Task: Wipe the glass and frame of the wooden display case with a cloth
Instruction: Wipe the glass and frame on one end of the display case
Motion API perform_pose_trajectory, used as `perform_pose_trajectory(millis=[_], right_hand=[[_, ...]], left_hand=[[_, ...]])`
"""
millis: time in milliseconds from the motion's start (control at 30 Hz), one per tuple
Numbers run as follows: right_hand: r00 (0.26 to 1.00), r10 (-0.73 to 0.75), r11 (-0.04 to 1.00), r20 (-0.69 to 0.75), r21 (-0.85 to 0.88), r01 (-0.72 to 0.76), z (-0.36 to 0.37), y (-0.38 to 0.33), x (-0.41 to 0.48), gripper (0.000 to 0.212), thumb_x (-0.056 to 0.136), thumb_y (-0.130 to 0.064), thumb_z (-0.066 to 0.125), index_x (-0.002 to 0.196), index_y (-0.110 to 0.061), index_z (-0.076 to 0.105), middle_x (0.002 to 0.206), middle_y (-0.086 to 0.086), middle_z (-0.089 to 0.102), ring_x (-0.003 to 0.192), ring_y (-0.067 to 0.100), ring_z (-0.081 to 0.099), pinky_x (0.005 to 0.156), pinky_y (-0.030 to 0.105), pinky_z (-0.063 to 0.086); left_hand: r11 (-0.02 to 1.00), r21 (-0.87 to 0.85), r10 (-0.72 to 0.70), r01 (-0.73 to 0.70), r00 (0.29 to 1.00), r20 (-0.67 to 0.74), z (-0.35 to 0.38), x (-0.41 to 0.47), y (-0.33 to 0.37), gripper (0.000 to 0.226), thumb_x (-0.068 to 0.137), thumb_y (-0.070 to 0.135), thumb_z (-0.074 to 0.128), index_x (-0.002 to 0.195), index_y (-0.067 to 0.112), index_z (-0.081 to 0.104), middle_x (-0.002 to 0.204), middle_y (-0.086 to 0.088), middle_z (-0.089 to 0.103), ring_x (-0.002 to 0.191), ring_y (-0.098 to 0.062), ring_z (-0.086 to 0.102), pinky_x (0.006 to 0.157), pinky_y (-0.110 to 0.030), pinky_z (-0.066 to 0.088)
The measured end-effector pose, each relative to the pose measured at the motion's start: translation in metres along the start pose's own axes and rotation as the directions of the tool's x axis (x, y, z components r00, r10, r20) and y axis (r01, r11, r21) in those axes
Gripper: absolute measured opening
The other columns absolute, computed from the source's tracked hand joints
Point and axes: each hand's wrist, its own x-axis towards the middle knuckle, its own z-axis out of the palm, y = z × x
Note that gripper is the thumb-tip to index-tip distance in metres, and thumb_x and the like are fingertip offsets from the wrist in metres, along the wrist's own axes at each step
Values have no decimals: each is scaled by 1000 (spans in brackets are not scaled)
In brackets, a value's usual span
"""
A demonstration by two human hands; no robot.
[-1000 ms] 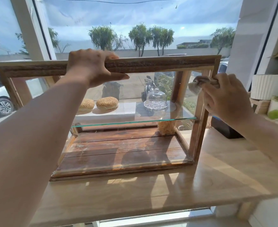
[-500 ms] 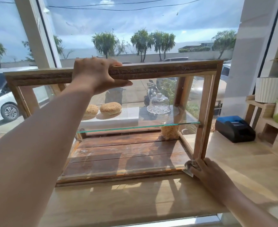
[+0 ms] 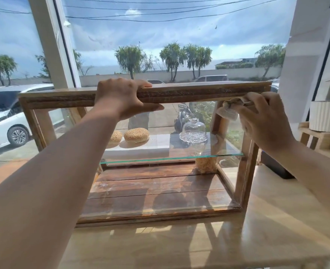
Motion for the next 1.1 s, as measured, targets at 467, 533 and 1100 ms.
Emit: perform_pose_trajectory(millis=[467,533,1100], right_hand=[[827,-400,916,396,202,346,11,-95,-219,41,84,-12,49,122,-23,59,119,10,50,102,32,46,88,43,47],[801,-460,888,383,204,412,8,-80,-190,60,70,-5,71,125,-26,59,117,11,49,100,30,46,84,41,53],[889,-433,891,148,217,398,26,-100,-122,38,103,-13,46,139,-14,54,135,10,58,129,38,50,110,52,40]], left_hand=[[1000,-19,7,-7,1000,-22,2,0,-1,97,48,106,19,124,55,52,101,7,70,90,-24,62,69,-30,34],[1000,-21,1,-1,1000,-12,1,0,1,97,47,106,19,123,55,52,102,8,70,91,-24,63,69,-30,34],[1000,-29,-6,7,1000,14,-2,-1,1,98,47,106,17,123,55,51,100,8,70,88,-23,62,68,-30,33]])
